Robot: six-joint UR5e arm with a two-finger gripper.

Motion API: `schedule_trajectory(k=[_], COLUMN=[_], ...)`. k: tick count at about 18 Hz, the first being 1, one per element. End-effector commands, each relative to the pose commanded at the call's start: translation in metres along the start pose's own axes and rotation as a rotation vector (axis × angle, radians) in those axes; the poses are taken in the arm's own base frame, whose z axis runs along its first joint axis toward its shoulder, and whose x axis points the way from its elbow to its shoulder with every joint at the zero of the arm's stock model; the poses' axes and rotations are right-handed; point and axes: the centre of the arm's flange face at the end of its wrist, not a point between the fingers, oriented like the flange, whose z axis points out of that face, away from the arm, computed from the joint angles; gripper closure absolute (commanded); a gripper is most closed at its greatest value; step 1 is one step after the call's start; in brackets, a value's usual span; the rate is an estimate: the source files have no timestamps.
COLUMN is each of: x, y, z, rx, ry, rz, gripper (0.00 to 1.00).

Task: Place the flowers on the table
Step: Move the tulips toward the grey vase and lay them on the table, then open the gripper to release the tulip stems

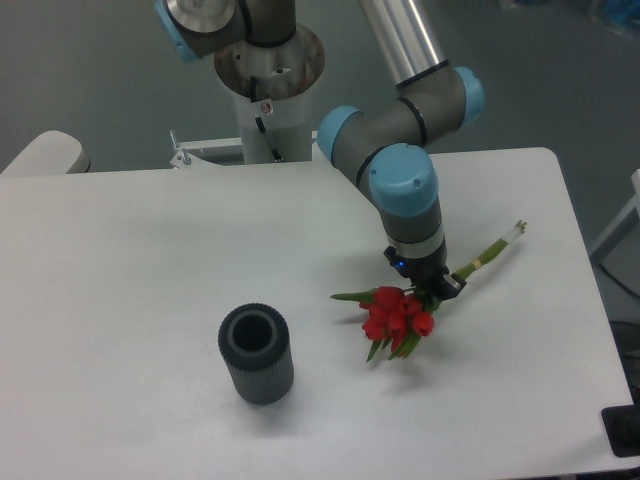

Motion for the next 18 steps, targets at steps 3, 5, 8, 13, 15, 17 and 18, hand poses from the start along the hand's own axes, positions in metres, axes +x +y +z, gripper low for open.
schedule_trajectory(k=[3, 5, 8, 13, 15, 17, 18], x=[0.003, -0.003, -0.023, -0.057, -0.074, -0.084, -0.092], y=[-0.001, -0.002, -0.002, -0.010, -0.021, -0.029, -0.033], z=[0.002, -0.002, -0.017, -0.053, -0.068, -0.076, -0.080], rx=[-0.001, 0.003, 0.017, 0.055, 0.142, 0.228, 0.256], ry=[0.004, -0.009, -0.051, -0.135, -0.156, -0.156, -0.161], rz=[0.025, 0.021, 0.009, 0.000, -0.014, -0.044, -0.075], gripper=[0.70, 0.46, 0.01, 0.00, 0.00, 0.00, 0.00])
